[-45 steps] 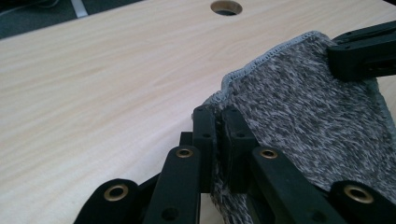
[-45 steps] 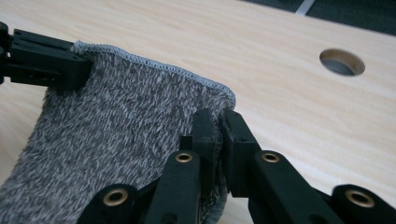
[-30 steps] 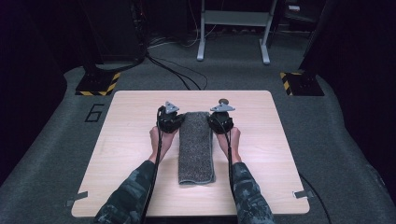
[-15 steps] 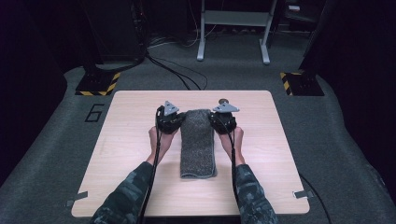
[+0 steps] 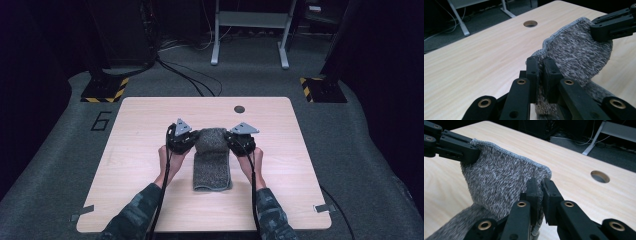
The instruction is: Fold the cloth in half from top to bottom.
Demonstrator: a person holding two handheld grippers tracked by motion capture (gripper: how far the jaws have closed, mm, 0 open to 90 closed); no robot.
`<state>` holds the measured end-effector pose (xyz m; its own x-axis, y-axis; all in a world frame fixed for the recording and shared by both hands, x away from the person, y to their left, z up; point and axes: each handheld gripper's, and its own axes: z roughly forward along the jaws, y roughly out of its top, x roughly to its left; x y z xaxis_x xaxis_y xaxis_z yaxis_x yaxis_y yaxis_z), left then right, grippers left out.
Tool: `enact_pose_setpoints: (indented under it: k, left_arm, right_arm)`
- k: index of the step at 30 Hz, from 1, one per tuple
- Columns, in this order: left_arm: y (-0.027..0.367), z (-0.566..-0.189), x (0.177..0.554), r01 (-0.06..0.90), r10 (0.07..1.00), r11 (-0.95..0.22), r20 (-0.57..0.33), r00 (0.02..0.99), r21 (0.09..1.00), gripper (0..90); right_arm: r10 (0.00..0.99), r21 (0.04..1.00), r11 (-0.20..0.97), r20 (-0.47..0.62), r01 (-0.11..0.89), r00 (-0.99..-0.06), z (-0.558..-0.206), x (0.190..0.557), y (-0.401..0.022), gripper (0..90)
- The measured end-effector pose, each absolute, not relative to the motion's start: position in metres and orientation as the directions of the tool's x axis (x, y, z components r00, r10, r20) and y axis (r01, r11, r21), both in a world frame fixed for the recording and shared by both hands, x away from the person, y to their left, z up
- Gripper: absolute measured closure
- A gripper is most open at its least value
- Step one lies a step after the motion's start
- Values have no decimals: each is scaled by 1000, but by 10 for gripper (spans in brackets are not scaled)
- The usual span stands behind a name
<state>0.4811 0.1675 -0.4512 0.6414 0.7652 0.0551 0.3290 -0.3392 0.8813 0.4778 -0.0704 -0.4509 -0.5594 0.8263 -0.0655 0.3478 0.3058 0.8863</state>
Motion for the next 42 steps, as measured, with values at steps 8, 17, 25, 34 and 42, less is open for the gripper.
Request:
enact_pose_setpoints:
  k: [8,17,25,34,42]
  left_arm:
    - [170,-461,455,333,746,-354,49,665,874,828]
    - [172,-480,434,353,725,-385,42,688,853,822]
    - [171,-492,421,379,714,-391,16,700,839,802]
    - [173,-492,399,412,659,-402,-54,750,818,579]
    - [187,-470,392,389,686,-352,-48,726,851,381]
  right_arm:
    - [806,881,328,-73,340,-587,-467,454,-72,837]
    - [782,867,369,-94,335,-616,-479,431,-72,833]
    - [775,853,383,-89,354,-626,-490,417,-76,824]
    - [768,848,369,-47,381,-639,-494,392,-90,732]
    - [773,873,307,3,379,-634,-471,384,-107,574]
